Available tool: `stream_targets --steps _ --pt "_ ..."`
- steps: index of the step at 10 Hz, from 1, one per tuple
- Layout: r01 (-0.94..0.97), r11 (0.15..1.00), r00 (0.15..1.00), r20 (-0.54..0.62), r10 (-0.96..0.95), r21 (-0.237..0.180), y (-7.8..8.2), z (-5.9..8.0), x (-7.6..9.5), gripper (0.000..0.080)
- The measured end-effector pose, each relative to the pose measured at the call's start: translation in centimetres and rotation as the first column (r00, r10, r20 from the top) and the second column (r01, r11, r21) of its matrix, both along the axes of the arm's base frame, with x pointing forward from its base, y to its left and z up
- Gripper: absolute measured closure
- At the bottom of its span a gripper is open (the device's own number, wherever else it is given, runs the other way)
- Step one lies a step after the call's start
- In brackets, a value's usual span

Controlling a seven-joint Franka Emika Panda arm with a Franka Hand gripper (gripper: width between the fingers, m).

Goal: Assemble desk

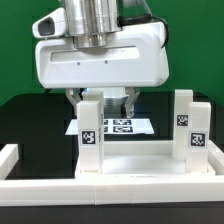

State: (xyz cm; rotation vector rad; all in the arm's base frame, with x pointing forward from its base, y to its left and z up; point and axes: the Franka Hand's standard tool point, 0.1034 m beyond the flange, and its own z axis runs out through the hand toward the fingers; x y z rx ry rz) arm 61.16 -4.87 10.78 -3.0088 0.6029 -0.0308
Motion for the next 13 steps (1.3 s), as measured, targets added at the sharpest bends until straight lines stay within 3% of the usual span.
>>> stream_targets --steps 2,4,8,10,11,12,13 --pt "-0.201 0.980 0.980 0.008 0.201 -0.015 -1.5 -0.1 0.1 0.0151" --pt "-0.173 0.985 0.985 0.016 0.173 -0.016 -3.3 0.2 0.2 0.0151" --pt "-0.069 0.998 0.997 0.029 0.070 -0.003 -1.3 0.7 1.8 0.0151" --pt "-0.049 0.999 0.997 0.052 0.050 -0.013 -1.4 0.8 2.1 0.0151" --pt "-0.032 0.999 0.998 0.051 0.032 -0.011 -1.4 0.8 2.1 0.0266" --pt "0.017 1.000 0.999 0.049 -0.017 -0.006 -1.4 0.8 2.2 0.0266" --pt "0.104 0.995 0.994 0.043 -0.104 0.001 -1.4 0.8 2.2 0.0448"
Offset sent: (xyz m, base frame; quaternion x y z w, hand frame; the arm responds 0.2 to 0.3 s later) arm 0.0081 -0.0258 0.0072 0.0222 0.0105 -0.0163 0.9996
